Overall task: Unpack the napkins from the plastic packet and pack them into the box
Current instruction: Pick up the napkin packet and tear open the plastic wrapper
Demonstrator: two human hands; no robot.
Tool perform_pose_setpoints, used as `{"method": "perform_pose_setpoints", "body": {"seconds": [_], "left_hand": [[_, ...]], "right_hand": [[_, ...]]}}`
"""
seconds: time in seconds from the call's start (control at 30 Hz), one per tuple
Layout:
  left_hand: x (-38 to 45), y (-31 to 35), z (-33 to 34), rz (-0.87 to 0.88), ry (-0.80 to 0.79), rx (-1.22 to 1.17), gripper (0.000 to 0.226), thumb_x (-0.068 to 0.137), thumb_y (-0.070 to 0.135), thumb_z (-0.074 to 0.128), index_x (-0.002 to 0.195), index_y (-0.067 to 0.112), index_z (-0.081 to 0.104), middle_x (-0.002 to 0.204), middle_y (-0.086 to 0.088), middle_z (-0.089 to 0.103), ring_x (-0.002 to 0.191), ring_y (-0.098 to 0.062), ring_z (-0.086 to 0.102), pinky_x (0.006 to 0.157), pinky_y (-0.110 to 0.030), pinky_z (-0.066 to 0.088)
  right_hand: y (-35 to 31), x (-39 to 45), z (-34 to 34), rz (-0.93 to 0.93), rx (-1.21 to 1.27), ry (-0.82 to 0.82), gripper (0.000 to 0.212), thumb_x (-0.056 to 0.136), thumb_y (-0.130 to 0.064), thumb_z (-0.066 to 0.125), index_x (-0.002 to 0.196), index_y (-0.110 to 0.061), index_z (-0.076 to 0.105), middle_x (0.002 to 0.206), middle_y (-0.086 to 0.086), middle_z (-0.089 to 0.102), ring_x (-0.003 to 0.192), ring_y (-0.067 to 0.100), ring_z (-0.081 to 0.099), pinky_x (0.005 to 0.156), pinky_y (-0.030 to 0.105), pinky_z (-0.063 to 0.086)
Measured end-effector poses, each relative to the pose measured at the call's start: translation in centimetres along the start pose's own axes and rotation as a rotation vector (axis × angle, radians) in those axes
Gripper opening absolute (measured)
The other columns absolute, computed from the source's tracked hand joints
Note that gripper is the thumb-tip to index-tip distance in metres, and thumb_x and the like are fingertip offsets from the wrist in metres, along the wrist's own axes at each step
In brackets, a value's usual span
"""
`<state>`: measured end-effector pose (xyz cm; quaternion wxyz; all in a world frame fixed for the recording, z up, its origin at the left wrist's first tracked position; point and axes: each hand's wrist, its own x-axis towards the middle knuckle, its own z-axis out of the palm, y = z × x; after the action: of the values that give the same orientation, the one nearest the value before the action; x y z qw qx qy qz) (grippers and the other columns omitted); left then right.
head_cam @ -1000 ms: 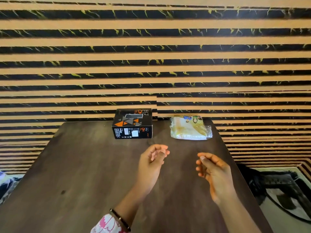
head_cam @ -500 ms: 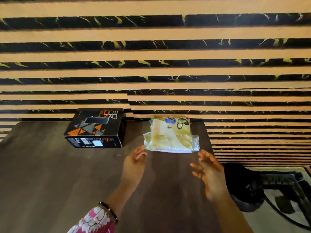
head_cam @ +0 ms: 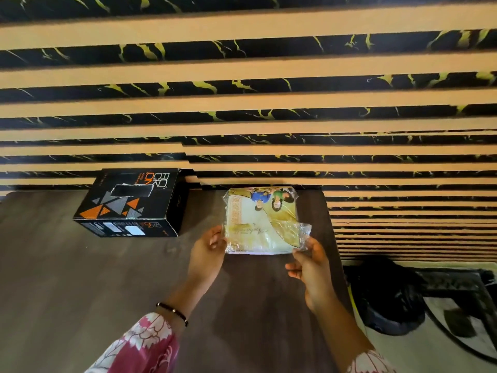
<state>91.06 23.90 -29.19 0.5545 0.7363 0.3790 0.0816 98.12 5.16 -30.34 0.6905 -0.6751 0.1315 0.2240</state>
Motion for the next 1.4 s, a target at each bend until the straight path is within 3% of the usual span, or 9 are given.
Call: {"method": "perform_pose_setpoints", "body": {"seconds": [0.2,0.33,0.43,0.6,0.87,1.03,1.13,1.3,1.4], "left_hand": [[-4.8,-3.3,-3.7,0.03,-0.07,0.064,0.03,0.091,0.008,0.053,0.12,0.014,0.056,0.102,-0.001,0.068,0.096,-0.015,0.064,0.092,-0.039,0.052],[-9.0,-6.6,-7.2,0.106,-0.127,0.195,0.028,0.089,0.001,0.055,0.116,0.005,0.059,0.082,0.007,0.061,0.074,0.005,0.062,0.077,-0.009,0.049],[-11.5,-8.5,-10.2,0.109,-0.153,0.168,0.029,0.088,0.01,0.057,0.117,0.01,0.059,0.095,0.001,0.066,0.086,-0.01,0.064,0.087,-0.032,0.054],[-15.4,-12.2,-14.6,0.107,-0.194,0.141,0.021,0.078,0.031,0.052,0.099,0.033,0.054,0.079,0.005,0.07,0.064,0.001,0.063,0.064,-0.014,0.049],[-19.9,-17.2,-19.1,0.199,-0.243,0.126,0.042,0.072,0.054,0.048,0.11,0.037,0.053,0.098,0.014,0.07,0.085,-0.013,0.067,0.078,-0.035,0.056],[-19.2,-14.9,-19.9,0.527,-0.271,0.45,0.075,0.074,0.056,0.041,0.138,0.017,0.034,0.14,0.0,0.036,0.115,-0.003,0.042,0.096,-0.022,0.04],[-18.3,-13.4,-18.3,0.683,-0.376,0.641,0.083,0.074,0.058,0.035,0.144,0.015,0.023,0.153,-0.004,0.023,0.138,-0.021,0.028,0.113,-0.037,0.029],[-17.3,-12.4,-14.5,0.766,-0.496,0.961,0.09,0.083,0.055,0.05,0.148,0.014,0.004,0.158,-0.005,0.002,0.146,-0.02,-0.002,0.119,-0.04,-0.002],[-17.2,-12.4,-13.8,0.701,-0.487,0.984,0.093,0.082,0.059,0.049,0.148,0.014,0.001,0.159,-0.004,-0.003,0.146,-0.019,-0.005,0.117,-0.038,-0.008]], "right_hand": [[2.8,-5.8,-0.2,0.017,-0.106,-0.038,0.043,0.089,-0.009,0.058,0.128,-0.021,0.044,0.099,0.001,0.065,0.062,0.018,0.062,0.057,0.028,0.053],[5.7,-11.6,0.1,0.029,-0.143,-0.023,0.048,0.087,-0.008,0.061,0.129,-0.021,0.043,0.106,0.007,0.065,0.059,0.015,0.059,0.051,0.022,0.052],[7.8,-15.6,0.6,0.058,-0.173,-0.034,0.047,0.087,-0.009,0.061,0.129,-0.022,0.044,0.105,0.009,0.067,0.056,0.015,0.058,0.051,0.022,0.053],[10.5,-20.8,0.7,0.075,-0.147,-0.002,0.029,0.088,-0.006,0.058,0.114,-0.018,0.058,0.082,0.005,0.069,0.049,0.013,0.059,0.049,0.025,0.052],[14.2,-27.0,1.9,0.055,-0.199,0.15,0.026,0.087,-0.012,0.061,0.113,-0.008,0.058,0.091,0.015,0.067,0.065,0.022,0.061,0.056,0.029,0.051],[13.4,-29.7,4.4,-0.408,-0.637,0.373,0.037,0.083,0.001,0.06,0.118,-0.01,0.056,0.117,0.011,0.054,0.09,0.012,0.052,0.07,0.014,0.04],[11.9,-28.9,6.3,-0.673,-0.907,0.271,0.03,0.078,-0.012,0.058,0.106,-0.015,0.065,0.108,0.006,0.065,0.101,0.025,0.054,0.079,0.031,0.043],[9.7,-25.7,8.6,-0.413,-1.588,-0.116,0.05,0.089,-0.037,0.044,0.135,-0.018,0.04,0.139,0.005,0.045,0.127,0.026,0.041,0.102,0.039,0.033],[9.1,-24.7,8.9,-0.406,-1.623,-0.132,0.043,0.089,-0.037,0.048,0.126,-0.015,0.046,0.13,0.007,0.055,0.117,0.027,0.052,0.095,0.037,0.042]]}}
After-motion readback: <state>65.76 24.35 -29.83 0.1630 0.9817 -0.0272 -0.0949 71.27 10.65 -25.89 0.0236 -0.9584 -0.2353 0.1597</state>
